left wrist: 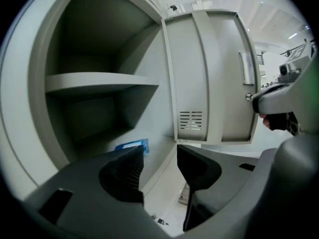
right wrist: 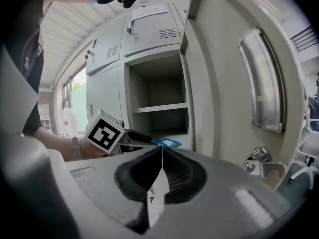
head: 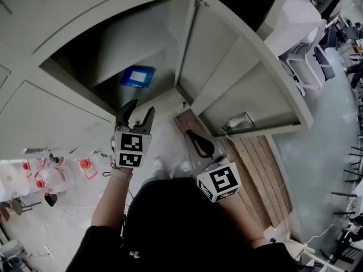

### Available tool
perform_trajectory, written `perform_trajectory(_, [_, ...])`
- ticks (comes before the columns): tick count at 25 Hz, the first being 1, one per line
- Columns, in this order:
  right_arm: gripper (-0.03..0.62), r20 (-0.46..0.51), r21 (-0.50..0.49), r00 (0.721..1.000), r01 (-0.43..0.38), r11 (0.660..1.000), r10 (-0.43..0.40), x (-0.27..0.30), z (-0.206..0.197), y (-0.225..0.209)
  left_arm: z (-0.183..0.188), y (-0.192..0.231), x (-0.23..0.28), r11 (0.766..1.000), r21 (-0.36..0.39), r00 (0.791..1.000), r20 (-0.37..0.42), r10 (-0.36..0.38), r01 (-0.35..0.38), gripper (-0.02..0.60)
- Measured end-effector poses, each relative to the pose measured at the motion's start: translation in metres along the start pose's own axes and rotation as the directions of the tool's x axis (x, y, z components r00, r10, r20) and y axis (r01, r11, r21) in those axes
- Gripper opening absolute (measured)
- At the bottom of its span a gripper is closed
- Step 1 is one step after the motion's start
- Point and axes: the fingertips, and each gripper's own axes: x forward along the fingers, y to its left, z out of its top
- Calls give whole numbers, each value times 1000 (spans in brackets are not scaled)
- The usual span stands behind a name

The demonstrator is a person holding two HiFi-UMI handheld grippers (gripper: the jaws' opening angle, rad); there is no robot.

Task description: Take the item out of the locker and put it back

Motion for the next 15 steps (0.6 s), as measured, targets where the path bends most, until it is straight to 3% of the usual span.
perform_trajectory(11, [2, 13, -7, 994, -106, 994, 106, 14, 5, 19, 7, -2, -65, 997, -50, 997, 51, 60, -57, 170])
perform_trajectory(15, [2, 9, -10, 988, -151, 988, 151, 20, 6, 26, 8, -7, -83, 996, -66, 995, 70, 68, -63, 96])
